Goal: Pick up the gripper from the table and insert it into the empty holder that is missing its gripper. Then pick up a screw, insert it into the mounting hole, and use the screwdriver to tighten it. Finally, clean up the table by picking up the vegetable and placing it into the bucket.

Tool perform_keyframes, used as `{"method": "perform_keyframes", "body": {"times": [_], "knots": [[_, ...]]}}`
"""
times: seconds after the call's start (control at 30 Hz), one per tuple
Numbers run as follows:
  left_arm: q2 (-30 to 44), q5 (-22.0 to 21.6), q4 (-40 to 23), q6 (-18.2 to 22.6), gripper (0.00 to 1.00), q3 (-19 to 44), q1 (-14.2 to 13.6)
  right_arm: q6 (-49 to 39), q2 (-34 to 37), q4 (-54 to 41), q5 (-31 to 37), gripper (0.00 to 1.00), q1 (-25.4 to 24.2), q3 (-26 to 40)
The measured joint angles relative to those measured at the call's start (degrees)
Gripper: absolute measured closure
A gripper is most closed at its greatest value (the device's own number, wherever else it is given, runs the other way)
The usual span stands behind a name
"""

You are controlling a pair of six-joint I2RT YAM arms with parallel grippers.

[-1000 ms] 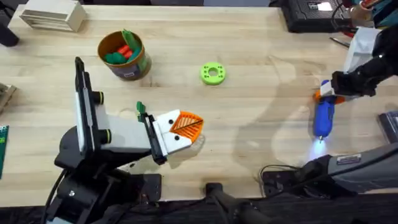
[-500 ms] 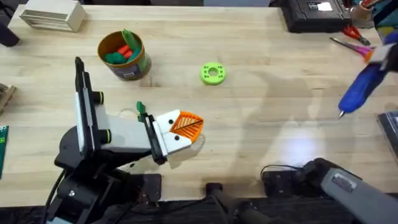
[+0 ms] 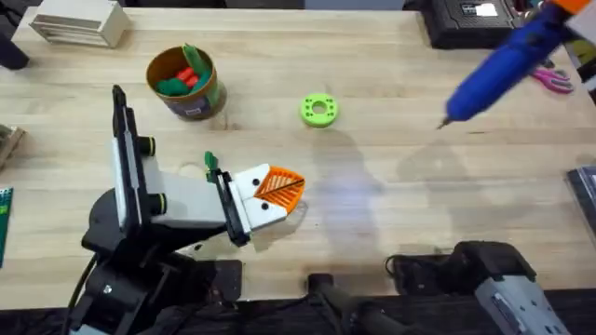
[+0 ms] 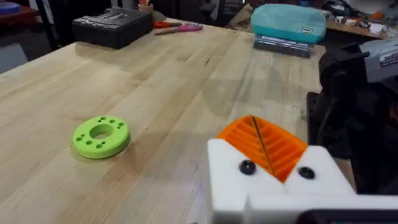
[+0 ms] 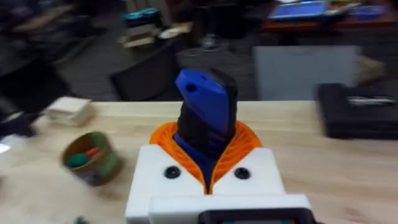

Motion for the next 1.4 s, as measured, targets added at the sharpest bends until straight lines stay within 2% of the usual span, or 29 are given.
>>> {"method": "perform_keyframes", "body": {"times": [0.2, 0.37, 0.57, 0.77, 0.93, 1.4], "knots": [[0.0, 0.0, 0.0, 0.0, 0.994, 0.0, 0.0, 4.5, 1.4, 9.1, -0.7, 0.971, 16.3, -4.8], [0.0, 0.0, 0.0, 0.0, 0.994, 0.0, 0.0, 5.2, 5.9, 18.9, -1.0, 0.971, 29.8, -7.6], [0.0, 0.0, 0.0, 0.0, 0.994, 0.0, 0.0, 2.8, 12.3, 32.0, -1.1, 0.971, 43.1, -7.8], [0.0, 0.0, 0.0, 0.0, 0.994, 0.0, 0.0, -3.0, 19.2, 39.0, -1.3, 0.971, 54.1, -7.8], [0.0, 0.0, 0.0, 0.0, 0.994, 0.0, 0.0, -6.6, 23.5, 42.0, -1.5, 0.972, 58.6, -7.8], [0.0, 0.0, 0.0, 0.0, 0.994, 0.0, 0.0, -8.5, 28.2, 46.1, -1.4, 0.972, 60.0, -7.8]]}}
